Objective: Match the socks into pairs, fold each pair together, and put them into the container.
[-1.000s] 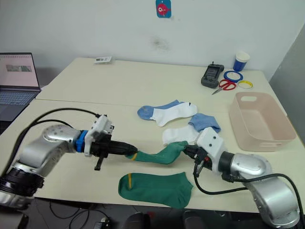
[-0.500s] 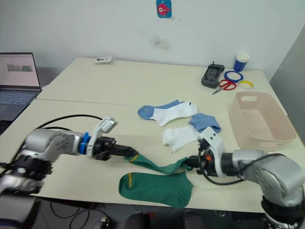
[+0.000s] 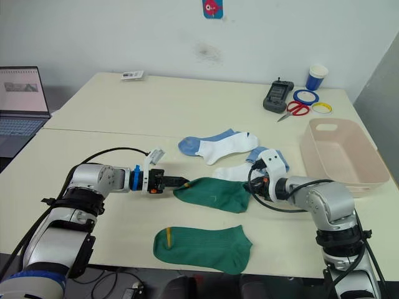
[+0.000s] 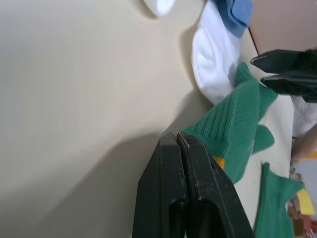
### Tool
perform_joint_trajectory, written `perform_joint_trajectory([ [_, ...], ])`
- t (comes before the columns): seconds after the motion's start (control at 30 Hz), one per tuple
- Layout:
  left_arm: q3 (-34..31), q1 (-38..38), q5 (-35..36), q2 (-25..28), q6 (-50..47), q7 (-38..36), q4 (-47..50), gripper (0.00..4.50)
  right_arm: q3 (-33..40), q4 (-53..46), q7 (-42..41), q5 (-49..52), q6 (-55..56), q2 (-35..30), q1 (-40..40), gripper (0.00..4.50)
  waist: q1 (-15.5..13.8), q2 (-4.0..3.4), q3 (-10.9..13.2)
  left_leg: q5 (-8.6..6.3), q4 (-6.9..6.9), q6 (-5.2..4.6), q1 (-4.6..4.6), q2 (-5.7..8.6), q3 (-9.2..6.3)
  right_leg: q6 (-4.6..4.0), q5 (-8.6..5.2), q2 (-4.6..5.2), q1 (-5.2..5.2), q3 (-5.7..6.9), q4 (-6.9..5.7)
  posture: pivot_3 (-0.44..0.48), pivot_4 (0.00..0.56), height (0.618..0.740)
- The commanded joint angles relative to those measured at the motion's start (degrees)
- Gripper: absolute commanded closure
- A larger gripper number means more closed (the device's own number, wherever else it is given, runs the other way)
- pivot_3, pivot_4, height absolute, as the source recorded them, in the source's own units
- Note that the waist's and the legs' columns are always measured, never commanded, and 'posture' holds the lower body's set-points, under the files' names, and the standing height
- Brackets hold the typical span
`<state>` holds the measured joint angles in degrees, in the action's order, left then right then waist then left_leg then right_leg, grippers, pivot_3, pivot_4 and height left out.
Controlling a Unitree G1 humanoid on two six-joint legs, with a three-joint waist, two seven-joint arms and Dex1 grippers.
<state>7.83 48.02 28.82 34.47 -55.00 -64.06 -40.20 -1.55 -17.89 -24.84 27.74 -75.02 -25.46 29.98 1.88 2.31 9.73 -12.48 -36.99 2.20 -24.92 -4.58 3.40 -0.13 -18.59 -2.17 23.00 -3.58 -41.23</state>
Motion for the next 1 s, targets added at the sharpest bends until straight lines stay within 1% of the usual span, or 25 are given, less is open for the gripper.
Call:
perform_joint_trajectory([
  [0.03,-5.5,1.5,-1.1,0.1,4.9,3.4,-0.1,4.11,1.5,-5.1,0.5,-0.1,2.3,-1.0,-1.6,1.37,0.0,0.00,0.0,0.00,0.00,0.00,0.00,-0.01,-0.01,0.00,0.00,0.02,0.00,0.02,-0.02,0.000,0.150,0.725],
  [0.1,-7.0,1.7,-0.9,0.3,4.3,3.3,0.3,3.57,1.4,-6.6,0.7,-0.2,3.1,-1.6,-2.4,0.65,0.0,0.00,0.0,0.00,-0.01,-0.01,0.00,0.00,-0.01,0.00,0.00,0.04,0.00,0.03,-0.05,0.000,0.150,0.725],
  [0.17,-8.9,0.9,-0.1,1.6,3.3,3.1,2.7,2.87,2.0,-10.5,1.5,-0.3,3.8,-1.9,-4.4,0.00,0.0,0.00,0.0,0.00,-0.01,0.00,0.00,0.01,0.02,0.01,0.00,0.06,0.00,0.01,-0.07,0.000,0.150,0.725],
  [0.2,-9.5,0.6,0.1,2.0,2.9,3.1,3.6,2.60,2.1,-11.8,1.8,-0.3,4.2,-2.1,-5.1,0.00,0.0,0.00,0.0,0.00,-0.01,0.01,0.00,0.01,0.01,0.01,0.00,0.07,0.00,0.02,-0.08,0.000,0.150,0.725],
  [0.27,-10.4,-0.2,0.0,2.5,3.1,3.1,5.5,1.90,2.0,-13.8,2.2,-0.5,5.3,-2.5,-6.4,0.00,0.0,0.00,0.0,0.03,-0.01,0.05,0.00,0.01,0.01,0.01,0.00,0.07,0.01,0.01,-0.08,0.000,0.150,0.725],
  [0.3,-10.9,-1.2,-0.2,2.9,4.4,3.0,7.4,1.61,2.3,-15.3,2.4,-0.1,5.6,-2.2,-7.2,0.00,0.0,0.00,0.0,0.06,-0.01,0.11,0.00,0.00,0.00,0.02,0.00,0.07,0.00,0.02,-0.08,0.000,0.150,0.725],
  [0.37,-10.0,-5.5,-0.4,4.9,7.2,-0.2,15.4,0.95,2.7,-19.2,3.3,0.3,7.3,-1.0,-9.7,0.00,0.2,0.00,0.0,0.08,0.00,0.14,0.02,0.00,0.01,0.02,0.00,0.07,0.00,0.01,-0.09,0.000,0.150,0.725],
  [0.43,-7.2,-9.8,-1.6,6.1,10.6,-3.5,22.2,0.95,2.4,-21.4,4.7,-0.2,9.5,0.5,-11.9,0.00,0.3,-0.01,0.0,0.11,0.02,0.19,0.03,-0.03,0.01,0.02,0.00,0.07,0.00,-0.01,-0.08,0.000,0.150,0.725],
  [0.53,-4.1,-13.1,-5.2,5.5,16.8,-3.9,24.0,0.95,-0.2,-21.8,6.0,-3.0,12.8,0.0,-14.4,0.00,0.0,-0.02,0.0,0.12,0.03,0.22,0.03,-0.02,0.00,0.02,0.00,0.09,-0.01,0.03,-0.07,0.000,0.150,0.725],
  [0.7,-2.9,-12.7,-10.9,0.7,28.1,1.0,17.3,0.95,-1.1,-21.5,8.5,-4.2,14.5,2.5,-17.1,0.00,-0.2,0.01,0.0,0.03,-0.04,0.06,0.04,0.05,0.00,0.25,-0.11,0.15,-0.09,0.04,-0.05,0.000,0.150,0.725],
  [0.87,-3.5,-10.7,-11.7,-1.5,29.3,0.8,13.6,0.95,-1.9,-19.7,10.0,-5.7,16.3,4.8,-19.3,0.00,-0.2,0.02,0.0,0.03,0.00,0.06,0.04,0.04,-0.04,0.20,-0.08,0.10,-0.09,0.07,-0.06,0.000,0.150,0.725],
  [1.0,-3.1,-9.8,-12.1,-1.7,29.6,-0.7,12.4,0.95,-2.3,-17.0,10.8,-6.6,17.6,6.9,-19.8,0.00,0.0,0.02,0.0,0.03,-0.01,0.06,0.05,0.03,-0.03,0.22,-0.08,0.06,-0.08,0.05,-0.07,0.000,0.150,0.725],
])
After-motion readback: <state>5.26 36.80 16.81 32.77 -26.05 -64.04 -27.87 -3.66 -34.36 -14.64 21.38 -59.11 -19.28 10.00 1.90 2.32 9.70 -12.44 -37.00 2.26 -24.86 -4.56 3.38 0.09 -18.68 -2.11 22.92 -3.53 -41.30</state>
